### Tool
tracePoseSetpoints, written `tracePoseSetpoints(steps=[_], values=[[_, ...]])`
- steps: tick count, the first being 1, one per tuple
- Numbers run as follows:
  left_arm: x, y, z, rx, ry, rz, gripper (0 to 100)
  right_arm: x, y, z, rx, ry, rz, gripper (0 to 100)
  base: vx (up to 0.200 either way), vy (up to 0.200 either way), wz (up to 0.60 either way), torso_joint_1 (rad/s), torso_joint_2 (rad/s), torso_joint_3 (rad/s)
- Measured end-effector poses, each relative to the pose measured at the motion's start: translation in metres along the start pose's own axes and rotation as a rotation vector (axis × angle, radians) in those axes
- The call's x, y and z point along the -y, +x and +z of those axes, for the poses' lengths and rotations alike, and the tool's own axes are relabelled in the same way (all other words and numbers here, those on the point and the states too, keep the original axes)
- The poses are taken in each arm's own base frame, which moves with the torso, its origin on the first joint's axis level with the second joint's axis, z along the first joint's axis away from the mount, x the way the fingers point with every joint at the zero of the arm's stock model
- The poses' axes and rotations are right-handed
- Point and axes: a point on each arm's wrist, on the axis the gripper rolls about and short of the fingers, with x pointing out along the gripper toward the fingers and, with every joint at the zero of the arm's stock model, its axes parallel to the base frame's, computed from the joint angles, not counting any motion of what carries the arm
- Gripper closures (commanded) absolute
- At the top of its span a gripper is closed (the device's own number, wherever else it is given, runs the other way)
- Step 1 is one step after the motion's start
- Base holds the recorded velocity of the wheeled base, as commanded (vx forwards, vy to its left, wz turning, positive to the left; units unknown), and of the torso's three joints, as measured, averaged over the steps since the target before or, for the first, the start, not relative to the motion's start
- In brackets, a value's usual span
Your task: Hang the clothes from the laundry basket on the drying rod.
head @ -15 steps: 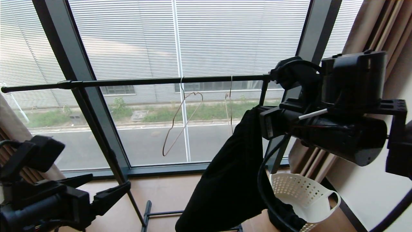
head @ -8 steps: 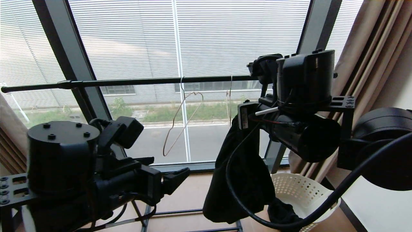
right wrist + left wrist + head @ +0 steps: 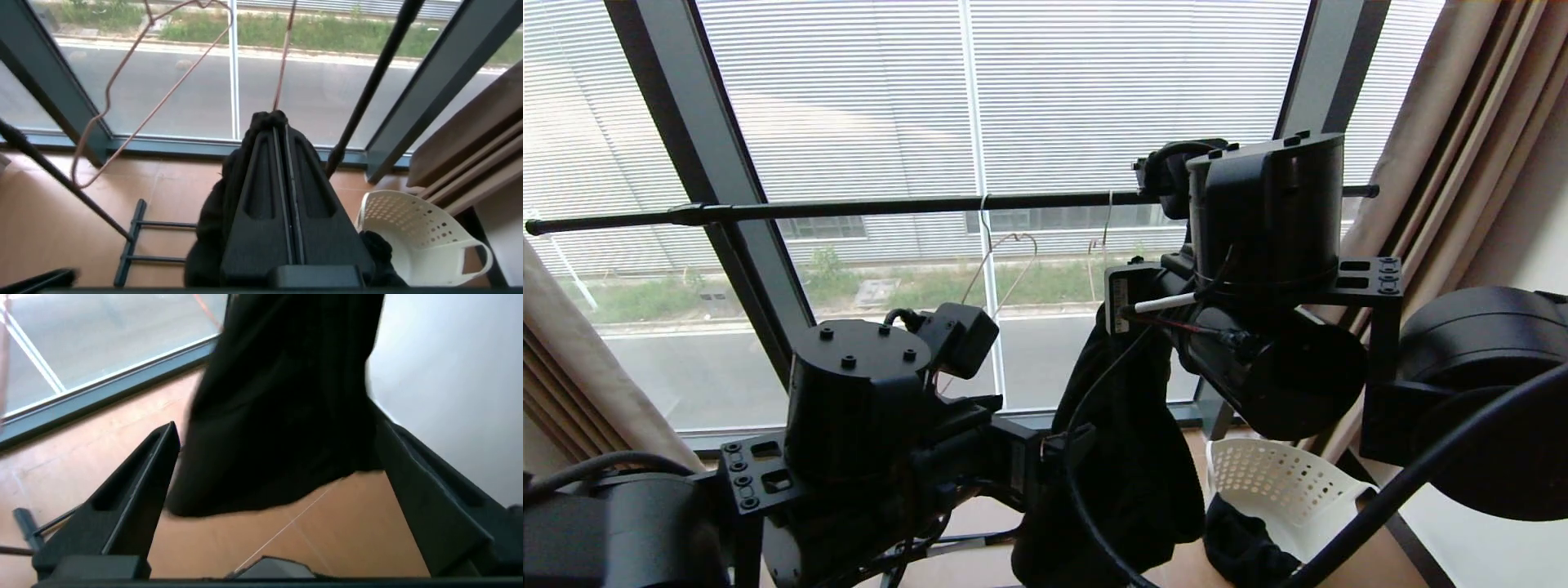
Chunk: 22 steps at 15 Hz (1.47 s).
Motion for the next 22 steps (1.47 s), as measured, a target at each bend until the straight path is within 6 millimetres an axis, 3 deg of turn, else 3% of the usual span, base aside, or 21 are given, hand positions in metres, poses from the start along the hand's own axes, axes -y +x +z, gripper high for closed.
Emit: tracePoseSetpoints(steps=[7,16,22], values=[[0.014,0.034,0.003,0.015,-0.021,0.009,0,-0.012,-0.009,-0.002,0.004,-0.004,0.04,100,0.0,0.0,0.0,0.0,0.0,0.0],[0.006,0.074,-0.006,-0.011,-0.021,0.113,0,-0.009,-0.015,0.002,0.019,0.038,0.033,100,0.0,0.0,0.0,0.0,0.0,0.0],[-0.001,0.076,-0.032,-0.099,0.0,0.138,0,0.007,-0.028,0.018,0.059,0.079,0.013,100,0.0,0.0,0.0,0.0,0.0,0.0]])
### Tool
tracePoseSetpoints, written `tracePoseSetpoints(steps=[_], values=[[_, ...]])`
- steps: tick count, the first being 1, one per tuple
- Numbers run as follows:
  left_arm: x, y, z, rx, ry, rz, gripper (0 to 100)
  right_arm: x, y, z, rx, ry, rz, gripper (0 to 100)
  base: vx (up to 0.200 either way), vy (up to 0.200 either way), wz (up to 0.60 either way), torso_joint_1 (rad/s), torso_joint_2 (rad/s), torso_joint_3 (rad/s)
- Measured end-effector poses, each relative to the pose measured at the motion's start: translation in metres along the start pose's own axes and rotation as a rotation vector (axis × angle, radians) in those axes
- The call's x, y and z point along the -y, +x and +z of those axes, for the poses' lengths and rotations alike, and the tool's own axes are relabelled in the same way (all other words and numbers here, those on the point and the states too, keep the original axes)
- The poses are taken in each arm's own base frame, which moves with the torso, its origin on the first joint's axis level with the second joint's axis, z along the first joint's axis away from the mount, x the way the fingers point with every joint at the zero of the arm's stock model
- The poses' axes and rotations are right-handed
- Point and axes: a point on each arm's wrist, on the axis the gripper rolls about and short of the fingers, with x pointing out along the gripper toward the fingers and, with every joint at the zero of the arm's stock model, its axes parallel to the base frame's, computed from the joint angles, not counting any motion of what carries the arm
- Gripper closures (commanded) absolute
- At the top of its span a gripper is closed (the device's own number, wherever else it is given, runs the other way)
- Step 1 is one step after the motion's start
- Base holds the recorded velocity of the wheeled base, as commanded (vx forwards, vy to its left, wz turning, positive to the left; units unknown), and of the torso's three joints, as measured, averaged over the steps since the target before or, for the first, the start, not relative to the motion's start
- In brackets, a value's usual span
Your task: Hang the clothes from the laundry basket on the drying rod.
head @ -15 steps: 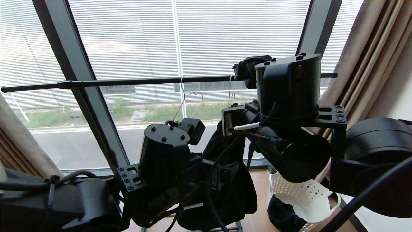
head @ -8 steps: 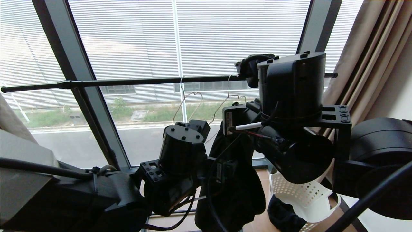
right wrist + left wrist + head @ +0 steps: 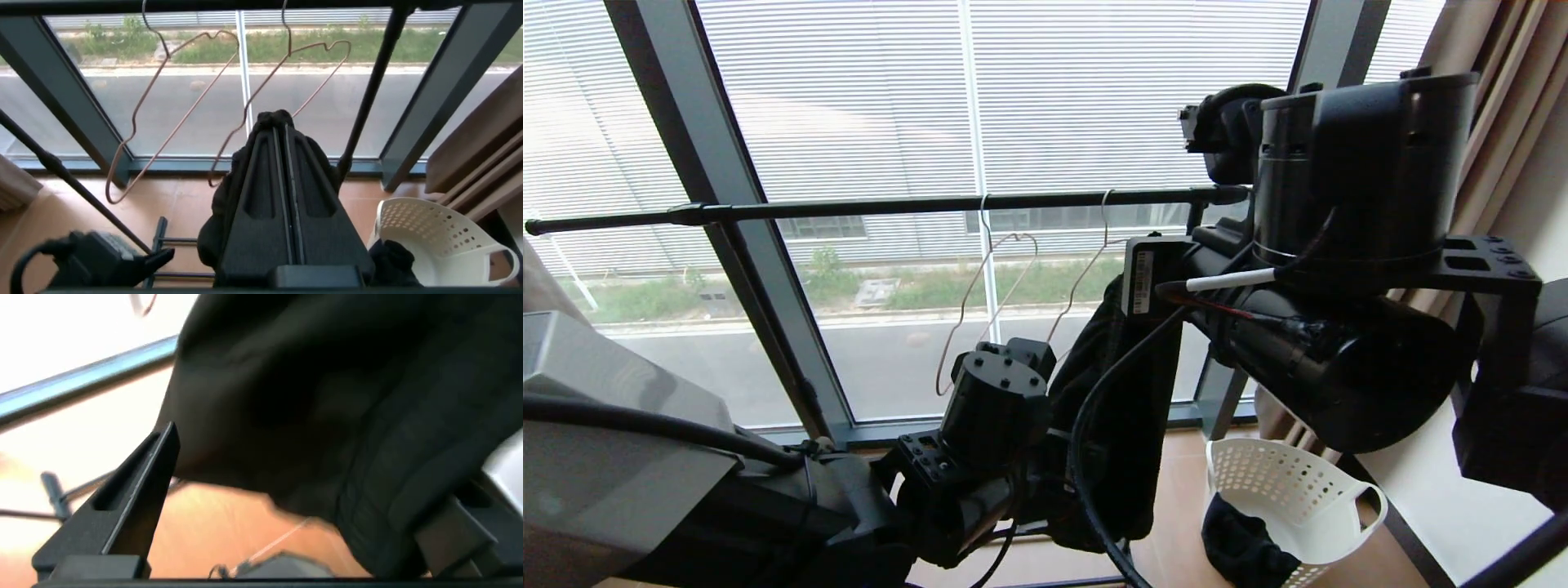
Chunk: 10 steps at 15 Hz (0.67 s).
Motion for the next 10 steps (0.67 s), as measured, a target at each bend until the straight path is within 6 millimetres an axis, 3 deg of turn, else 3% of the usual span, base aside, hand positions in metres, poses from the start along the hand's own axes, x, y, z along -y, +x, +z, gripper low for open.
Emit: tracePoseSetpoints(steps=[8,9,10], values=[[-0.004,-0.004,-0.027,-0.086,0.03,0.022,0,0.03,-0.003,0.017,0.037,0.045,-0.054,100,0.0,0.0,0.0,0.0,0.0,0.0],[-0.004,-0.005,-0.028,-0.088,0.032,0.027,100,0.035,-0.003,0.018,0.038,0.047,-0.067,100,0.0,0.0,0.0,0.0,0.0,0.0],[-0.004,-0.007,-0.029,-0.087,0.035,0.037,100,0.04,-0.002,0.018,0.04,0.051,-0.079,100,0.0,0.0,0.0,0.0,0.0,0.0]])
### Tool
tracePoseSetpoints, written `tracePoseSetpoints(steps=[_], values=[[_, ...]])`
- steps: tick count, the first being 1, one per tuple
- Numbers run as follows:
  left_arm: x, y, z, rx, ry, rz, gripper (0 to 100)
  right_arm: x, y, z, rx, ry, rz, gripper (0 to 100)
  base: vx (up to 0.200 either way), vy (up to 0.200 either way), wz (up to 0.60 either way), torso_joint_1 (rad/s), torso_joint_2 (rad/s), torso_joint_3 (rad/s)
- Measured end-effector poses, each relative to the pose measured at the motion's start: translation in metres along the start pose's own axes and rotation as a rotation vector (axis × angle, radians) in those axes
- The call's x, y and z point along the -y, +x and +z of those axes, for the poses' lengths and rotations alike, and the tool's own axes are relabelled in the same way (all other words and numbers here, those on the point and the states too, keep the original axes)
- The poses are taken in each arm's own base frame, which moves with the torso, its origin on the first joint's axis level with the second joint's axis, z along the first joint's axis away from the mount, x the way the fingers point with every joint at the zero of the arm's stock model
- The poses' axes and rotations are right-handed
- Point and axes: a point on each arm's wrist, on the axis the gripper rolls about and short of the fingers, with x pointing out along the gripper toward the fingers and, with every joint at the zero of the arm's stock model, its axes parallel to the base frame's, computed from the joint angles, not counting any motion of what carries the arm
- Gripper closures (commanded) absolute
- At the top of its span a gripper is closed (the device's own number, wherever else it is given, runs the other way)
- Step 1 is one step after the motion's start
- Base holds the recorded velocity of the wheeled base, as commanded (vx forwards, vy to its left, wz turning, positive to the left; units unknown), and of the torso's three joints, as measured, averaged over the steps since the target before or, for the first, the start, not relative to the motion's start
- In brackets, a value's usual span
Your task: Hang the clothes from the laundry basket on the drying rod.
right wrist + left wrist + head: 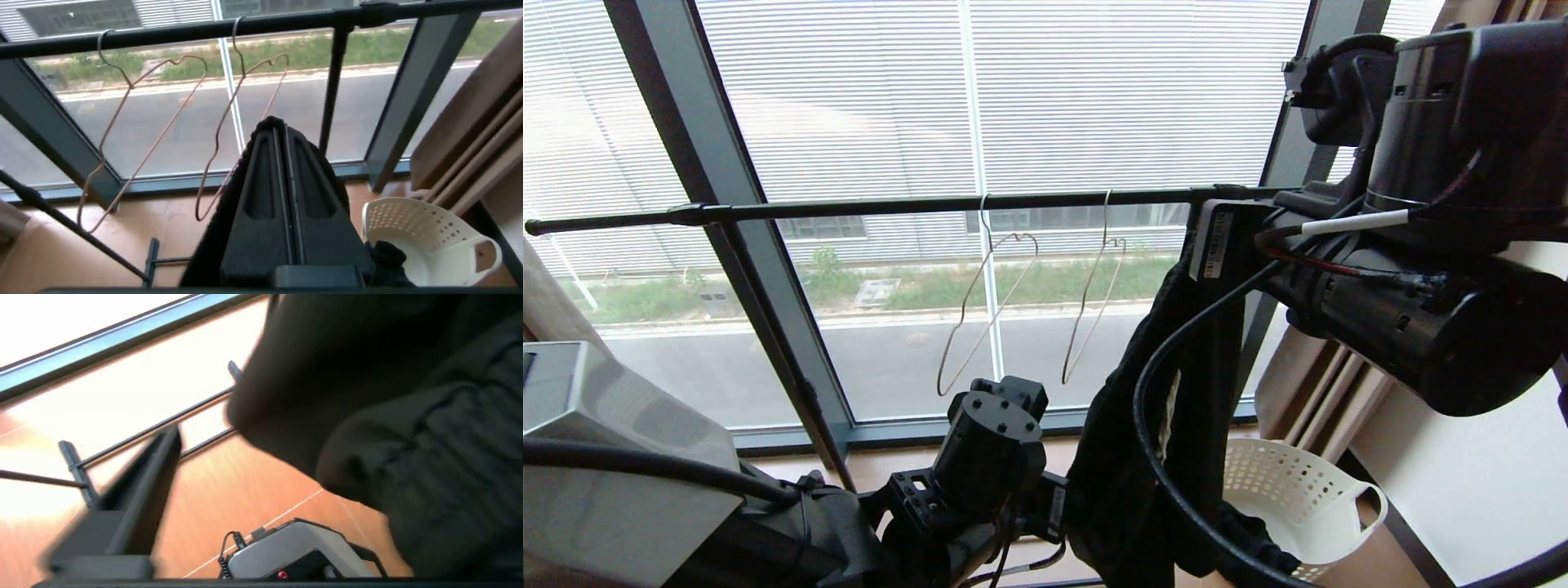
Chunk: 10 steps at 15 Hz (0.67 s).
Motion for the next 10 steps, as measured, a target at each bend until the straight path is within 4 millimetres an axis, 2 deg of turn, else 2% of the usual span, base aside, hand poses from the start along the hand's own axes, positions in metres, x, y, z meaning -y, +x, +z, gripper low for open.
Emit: tracePoseSetpoints(steps=[5,8,10], values=[[-0.006,-0.024,0.002,0.029,-0.007,0.007,100,0.035,0.014,-0.002,0.029,0.034,-0.093,100,0.0,0.0,0.0,0.0,0.0,0.0],[-0.024,-0.048,0.012,0.081,-0.036,0.026,100,0.053,0.02,-0.018,-0.009,0.014,-0.057,100,0.0,0.0,0.0,0.0,0.0,0.0],[-0.038,-0.057,0.021,0.119,-0.056,0.048,100,0.059,0.021,-0.029,-0.05,-0.03,-0.033,100,0.0,0.0,0.0,0.0,0.0,0.0]])
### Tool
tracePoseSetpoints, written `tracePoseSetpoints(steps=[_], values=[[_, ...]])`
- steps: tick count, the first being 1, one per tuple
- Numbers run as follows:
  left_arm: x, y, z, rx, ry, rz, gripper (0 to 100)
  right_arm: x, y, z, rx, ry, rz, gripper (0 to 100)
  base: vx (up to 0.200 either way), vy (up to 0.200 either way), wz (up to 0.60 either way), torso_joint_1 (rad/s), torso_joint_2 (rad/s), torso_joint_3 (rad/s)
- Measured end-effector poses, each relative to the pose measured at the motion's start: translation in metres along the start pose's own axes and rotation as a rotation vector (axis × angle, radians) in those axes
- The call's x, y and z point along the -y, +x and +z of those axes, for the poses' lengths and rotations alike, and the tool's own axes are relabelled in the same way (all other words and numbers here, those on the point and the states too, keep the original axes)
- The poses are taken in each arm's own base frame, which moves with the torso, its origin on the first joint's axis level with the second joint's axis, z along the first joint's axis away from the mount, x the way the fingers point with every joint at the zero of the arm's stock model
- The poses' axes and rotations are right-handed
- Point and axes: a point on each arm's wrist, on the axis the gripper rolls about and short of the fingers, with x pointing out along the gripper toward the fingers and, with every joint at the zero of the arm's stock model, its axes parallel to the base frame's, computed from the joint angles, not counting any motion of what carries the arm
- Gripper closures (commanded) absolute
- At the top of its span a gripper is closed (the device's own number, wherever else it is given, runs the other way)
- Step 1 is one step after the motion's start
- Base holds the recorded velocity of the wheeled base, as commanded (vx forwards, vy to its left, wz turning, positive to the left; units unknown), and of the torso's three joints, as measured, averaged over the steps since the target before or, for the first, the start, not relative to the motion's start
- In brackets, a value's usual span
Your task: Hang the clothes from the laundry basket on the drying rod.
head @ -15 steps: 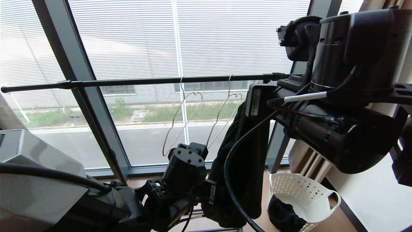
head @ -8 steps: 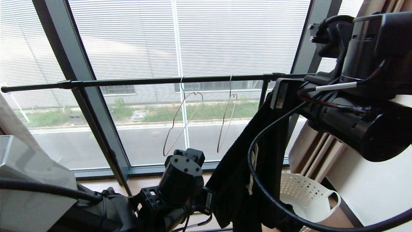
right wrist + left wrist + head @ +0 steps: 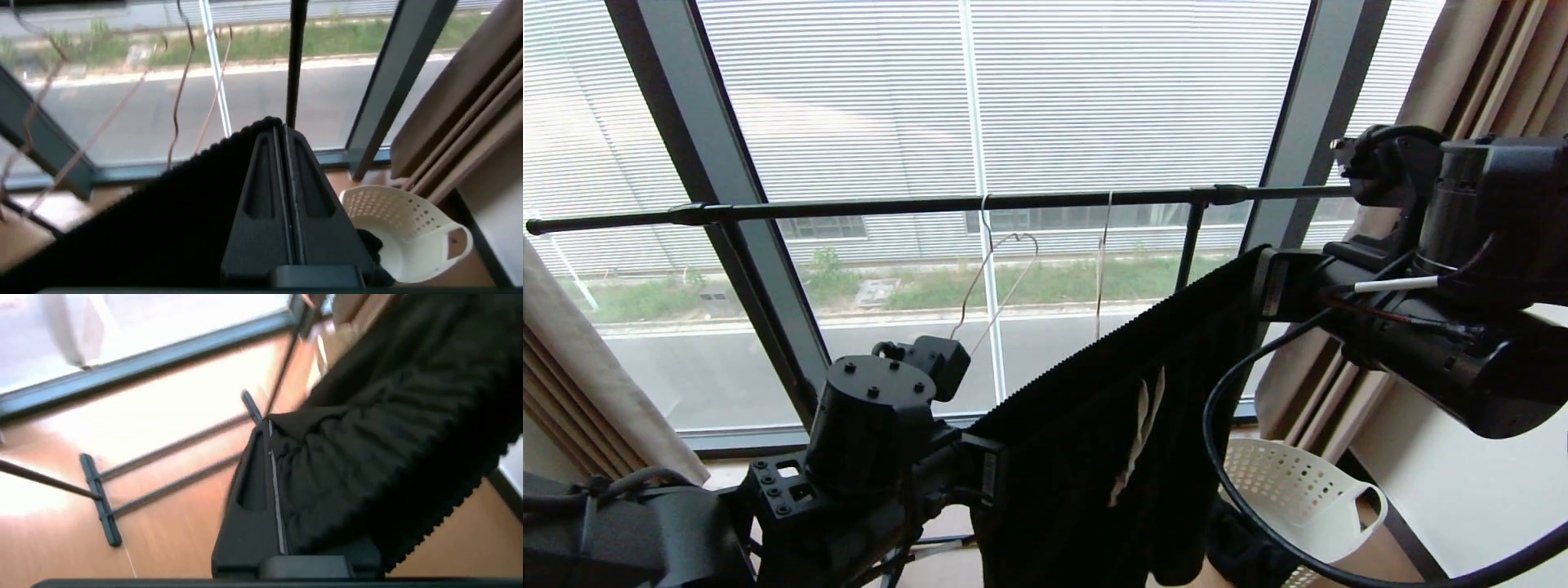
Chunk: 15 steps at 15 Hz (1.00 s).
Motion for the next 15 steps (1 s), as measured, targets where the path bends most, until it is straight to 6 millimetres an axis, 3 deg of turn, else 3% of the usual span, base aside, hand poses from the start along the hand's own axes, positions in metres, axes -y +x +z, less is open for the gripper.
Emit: tracePoseSetpoints(steps=[6,15], values=[[-0.015,-0.004,0.022,0.055,0.002,-0.051,100,0.017,-0.002,-0.024,-0.103,-0.166,0.193,100,0.0,0.0,0.0,0.0,0.0,0.0],[-0.02,-0.002,0.037,0.084,0.114,-0.07,100,0.027,-0.003,-0.029,-0.112,-0.239,0.176,100,0.0,0.0,0.0,0.0,0.0,0.0]])
